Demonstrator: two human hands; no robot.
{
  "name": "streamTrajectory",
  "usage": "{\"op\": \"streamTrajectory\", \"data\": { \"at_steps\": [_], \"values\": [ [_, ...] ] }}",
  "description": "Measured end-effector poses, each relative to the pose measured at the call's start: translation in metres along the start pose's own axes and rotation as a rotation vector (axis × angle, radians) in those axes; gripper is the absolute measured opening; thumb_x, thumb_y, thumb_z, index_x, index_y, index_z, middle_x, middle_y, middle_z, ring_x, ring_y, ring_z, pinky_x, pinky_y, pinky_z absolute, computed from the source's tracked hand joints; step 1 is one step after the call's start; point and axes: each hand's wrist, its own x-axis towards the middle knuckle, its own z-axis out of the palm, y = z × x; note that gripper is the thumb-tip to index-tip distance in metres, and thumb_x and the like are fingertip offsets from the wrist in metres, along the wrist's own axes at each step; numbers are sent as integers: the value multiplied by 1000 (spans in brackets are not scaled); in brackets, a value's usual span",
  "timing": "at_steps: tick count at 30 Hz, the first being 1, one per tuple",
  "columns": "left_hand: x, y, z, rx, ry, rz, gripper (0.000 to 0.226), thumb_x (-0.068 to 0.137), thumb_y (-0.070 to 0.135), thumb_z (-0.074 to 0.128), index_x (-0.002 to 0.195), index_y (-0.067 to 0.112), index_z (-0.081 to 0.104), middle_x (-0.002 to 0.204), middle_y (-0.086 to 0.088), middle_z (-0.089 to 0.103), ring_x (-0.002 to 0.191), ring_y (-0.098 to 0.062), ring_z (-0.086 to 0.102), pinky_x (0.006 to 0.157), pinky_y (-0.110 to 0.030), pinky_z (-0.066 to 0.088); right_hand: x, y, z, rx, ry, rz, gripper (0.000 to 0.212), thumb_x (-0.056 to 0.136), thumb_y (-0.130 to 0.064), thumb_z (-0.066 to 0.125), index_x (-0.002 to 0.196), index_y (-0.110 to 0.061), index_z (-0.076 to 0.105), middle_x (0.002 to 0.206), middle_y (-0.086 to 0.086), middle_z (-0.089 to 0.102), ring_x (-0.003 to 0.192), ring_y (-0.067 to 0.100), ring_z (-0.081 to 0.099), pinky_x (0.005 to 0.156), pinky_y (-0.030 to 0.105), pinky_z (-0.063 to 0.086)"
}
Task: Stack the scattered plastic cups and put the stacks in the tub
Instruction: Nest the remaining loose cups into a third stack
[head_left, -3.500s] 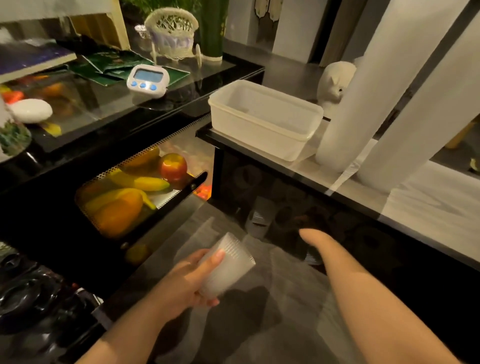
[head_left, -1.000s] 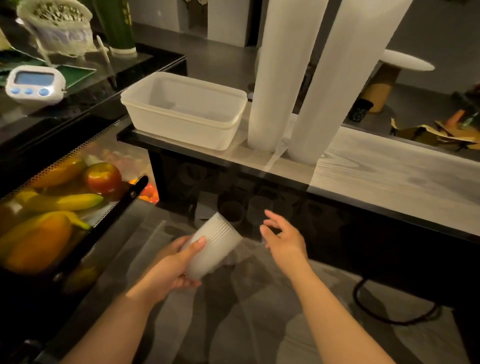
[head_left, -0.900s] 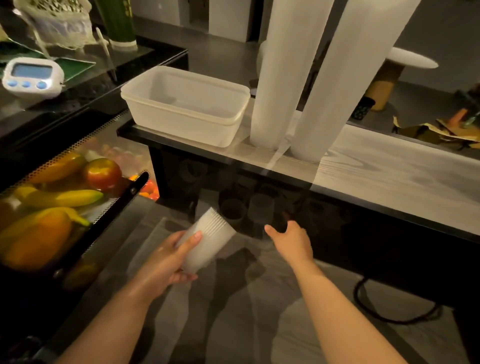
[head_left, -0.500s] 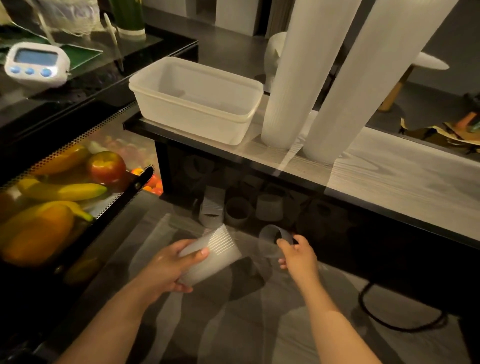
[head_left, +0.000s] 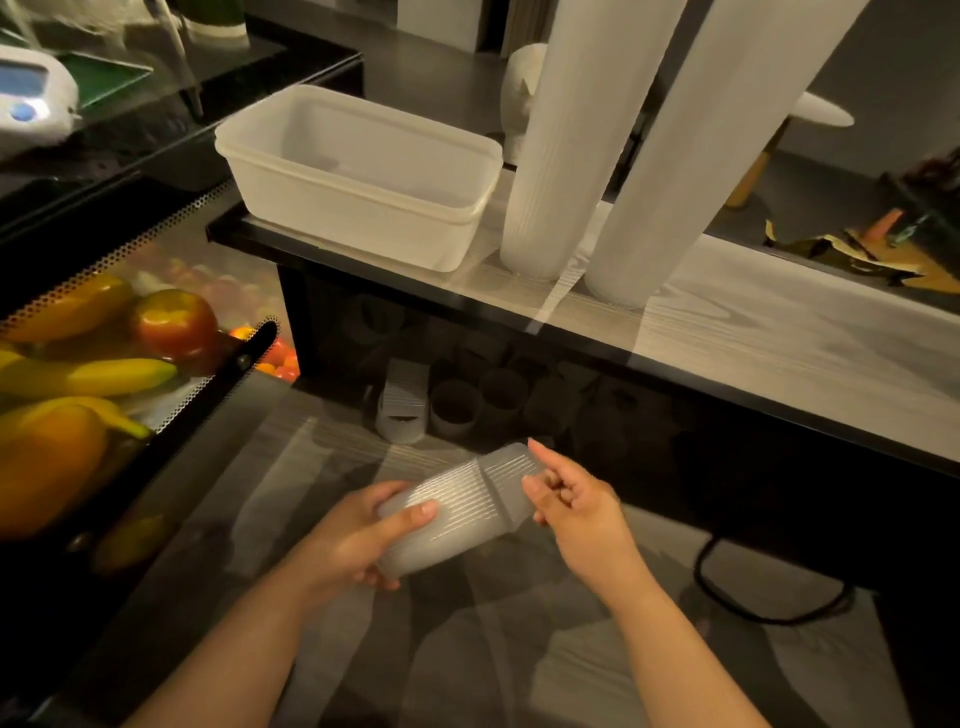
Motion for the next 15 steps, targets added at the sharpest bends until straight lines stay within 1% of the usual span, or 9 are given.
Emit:
{"op": "streamTrajectory", "data": {
  "at_steps": [2,4,6,7,9,11,12,13,15],
  "values": [
    [-2,-2,-2,24,2,24,74,53,69,76,118,37,62,111,2,68,92,-21,71,66,-39,61,-2,3,2,-103,-39,5,43,97,-20,58,137,-33,52,81,-10,57,67,-5,56,71,15,50],
    [-4,-4,-2,33,-5,29,75,52,70,73,119,37,62,111,3,67,93,-21,71,69,-42,61,-3,5,2,-184,-71,16,56,91,-30,66,144,-33,47,91,-11,57,77,-1,56,75,19,51],
    [-4,-5,-1,19,-12,34,72,55,69,73,118,37,62,111,3,68,91,-20,71,70,-44,61,1,6,0,-268,-15,35,72,80,-35,79,143,-38,43,114,-11,54,99,3,55,85,21,49],
    [-3,-5,0,10,-10,35,66,58,66,73,117,37,62,110,3,68,89,-19,72,71,-44,61,5,6,-3,-262,59,45,72,77,-31,82,139,-40,46,121,-10,54,104,7,55,87,23,49],
    [-3,-6,0,-5,-4,21,58,62,60,73,114,37,62,108,3,69,84,-16,73,71,-44,61,13,2,-12,-63,213,106,46,84,-23,76,123,-40,58,114,-2,63,90,10,59,76,26,51],
    [-5,-9,-3,-30,-11,-1,64,57,64,76,114,37,63,108,1,70,83,-15,74,71,-42,60,16,0,-20,336,230,250,20,96,-20,61,112,-28,69,92,2,68,71,12,58,58,26,48],
    [-6,-10,-5,-46,-22,-1,69,55,66,76,115,37,64,108,0,71,86,-17,74,71,-42,60,15,-1,-23,461,185,306,19,98,-16,56,106,-21,72,83,5,68,64,14,58,49,25,45],
    [-8,-11,-8,-62,-35,2,70,54,67,77,117,38,65,110,0,71,89,-19,74,71,-41,61,13,0,-24,485,98,336,21,99,-12,54,97,-15,75,77,8,67,58,16,56,42,23,42],
    [-8,-10,-9,-95,-68,13,67,56,65,79,118,41,65,114,1,69,94,-23,72,68,-38,60,10,2,-22,399,-123,336,22,95,-5,56,88,-10,77,76,14,64,51,17,51,37,21,39]
  ]
}}
